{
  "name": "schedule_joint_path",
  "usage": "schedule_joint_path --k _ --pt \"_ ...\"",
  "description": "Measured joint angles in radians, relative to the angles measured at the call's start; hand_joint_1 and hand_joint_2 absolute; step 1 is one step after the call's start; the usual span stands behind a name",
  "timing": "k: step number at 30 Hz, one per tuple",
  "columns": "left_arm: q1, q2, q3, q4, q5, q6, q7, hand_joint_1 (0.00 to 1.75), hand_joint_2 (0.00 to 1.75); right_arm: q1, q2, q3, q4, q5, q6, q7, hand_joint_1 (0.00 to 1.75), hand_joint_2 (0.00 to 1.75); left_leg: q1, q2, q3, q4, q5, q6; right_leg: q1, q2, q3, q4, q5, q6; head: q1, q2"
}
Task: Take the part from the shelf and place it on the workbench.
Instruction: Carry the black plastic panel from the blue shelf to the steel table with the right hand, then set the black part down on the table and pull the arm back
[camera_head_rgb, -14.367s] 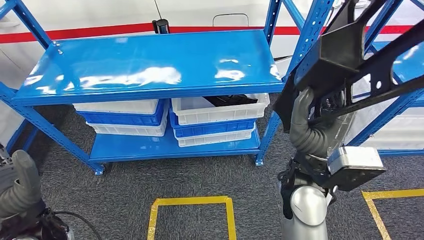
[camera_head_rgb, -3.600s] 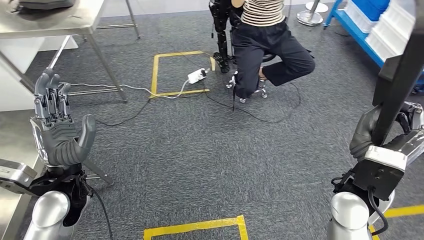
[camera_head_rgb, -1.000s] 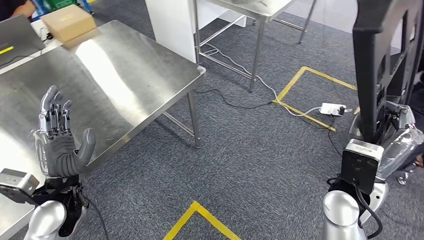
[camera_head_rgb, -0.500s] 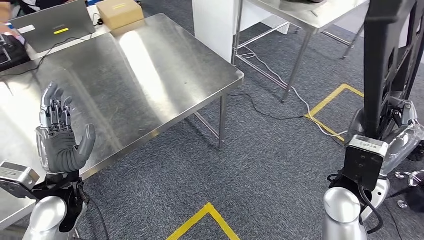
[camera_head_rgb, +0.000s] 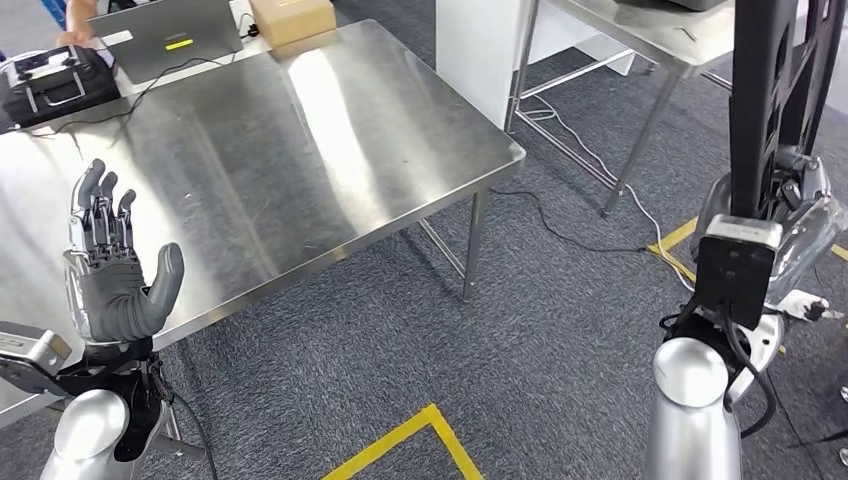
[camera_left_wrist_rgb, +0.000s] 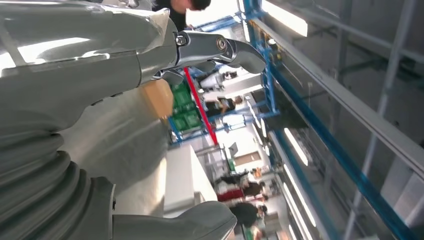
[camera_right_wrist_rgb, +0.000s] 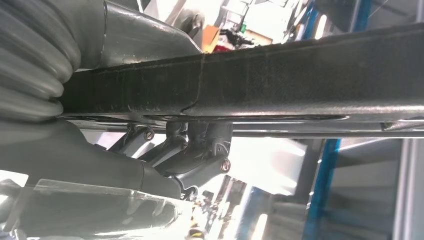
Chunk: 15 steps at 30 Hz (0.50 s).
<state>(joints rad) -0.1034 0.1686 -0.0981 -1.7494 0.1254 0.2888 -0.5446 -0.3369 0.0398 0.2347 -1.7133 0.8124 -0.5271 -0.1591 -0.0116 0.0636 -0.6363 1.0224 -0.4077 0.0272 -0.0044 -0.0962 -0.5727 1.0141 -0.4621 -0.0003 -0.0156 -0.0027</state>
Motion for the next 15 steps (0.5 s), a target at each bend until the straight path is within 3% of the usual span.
schedule_joint_path --k 1,3,5,7,9,10,11,13,15 --pt "0.002 0.001 0.000 0.000 0.002 0.001 0.002 0.00 1.75 -0.012 0.000 -0.003 0.005 0.006 0.008 0.006 1.75 1.75 -0.005 0.003 0.004 -0.012 -0.002 0.004 0.001 -0.010 0.001 -0.001 -0.002 0.004 0.000 0.000" --pt "0.006 0.002 0.003 0.000 0.008 0.001 0.006 0.00 1.75 -0.035 -0.001 -0.009 0.013 0.018 0.024 0.020 1.75 1.75 -0.004 -0.022 0.005 -0.018 0.003 0.012 0.002 -0.023 0.002 -0.001 -0.007 0.012 0.000 0.000" --pt "0.006 0.003 0.006 0.001 0.013 -0.004 0.011 0.00 1.75 -0.059 -0.003 -0.014 0.020 0.030 0.038 0.033 1.75 1.75 0.004 -0.046 0.013 -0.030 0.012 0.022 0.001 0.015 -0.012 0.035 -0.027 0.017 0.001 0.000" --pt "0.003 0.003 0.007 0.003 0.015 -0.010 0.016 0.00 1.75 -0.081 -0.008 -0.017 0.025 0.041 0.049 0.043 1.75 1.75 0.010 -0.068 0.017 -0.035 0.017 0.028 -0.004 0.072 -0.065 0.144 -0.072 0.014 0.004 0.000" --pt "0.003 0.002 0.007 0.009 0.015 -0.013 0.021 0.00 1.75 -0.096 -0.012 -0.020 0.033 0.050 0.060 0.054 1.75 1.75 0.012 -0.095 0.016 -0.035 0.017 0.028 -0.007 0.090 -0.132 0.264 -0.108 0.017 0.008 0.000" --pt "0.003 0.002 0.006 0.012 0.015 -0.014 0.022 0.00 1.75 -0.102 -0.013 -0.020 0.038 0.054 0.065 0.060 1.75 1.75 0.013 -0.110 0.016 -0.034 0.017 0.028 -0.008 0.091 -0.147 0.284 -0.106 0.024 0.008 0.000" --pt "0.003 0.002 0.006 0.014 0.015 -0.014 0.024 0.00 1.75 -0.109 -0.014 -0.021 0.042 0.059 0.070 0.064 1.75 1.75 0.014 -0.126 0.016 -0.033 0.017 0.026 -0.011 0.093 -0.142 0.263 -0.089 0.033 0.009 0.000" --pt "0.003 0.002 0.006 0.017 0.013 -0.015 0.026 0.00 1.75 -0.126 -0.014 -0.021 0.049 0.072 0.080 0.073 1.75 1.75 0.018 -0.154 0.015 -0.026 0.013 0.018 -0.022 0.117 -0.087 0.128 -0.025 0.056 0.009 0.000" --pt "0.003 0.002 0.007 0.018 0.012 -0.016 0.028 0.00 1.75 -0.142 -0.015 -0.021 0.058 0.084 0.088 0.081 1.75 1.75 0.019 -0.178 0.008 -0.016 0.008 0.005 -0.028 0.143 -0.040 0.025 0.014 0.060 0.010 0.000"
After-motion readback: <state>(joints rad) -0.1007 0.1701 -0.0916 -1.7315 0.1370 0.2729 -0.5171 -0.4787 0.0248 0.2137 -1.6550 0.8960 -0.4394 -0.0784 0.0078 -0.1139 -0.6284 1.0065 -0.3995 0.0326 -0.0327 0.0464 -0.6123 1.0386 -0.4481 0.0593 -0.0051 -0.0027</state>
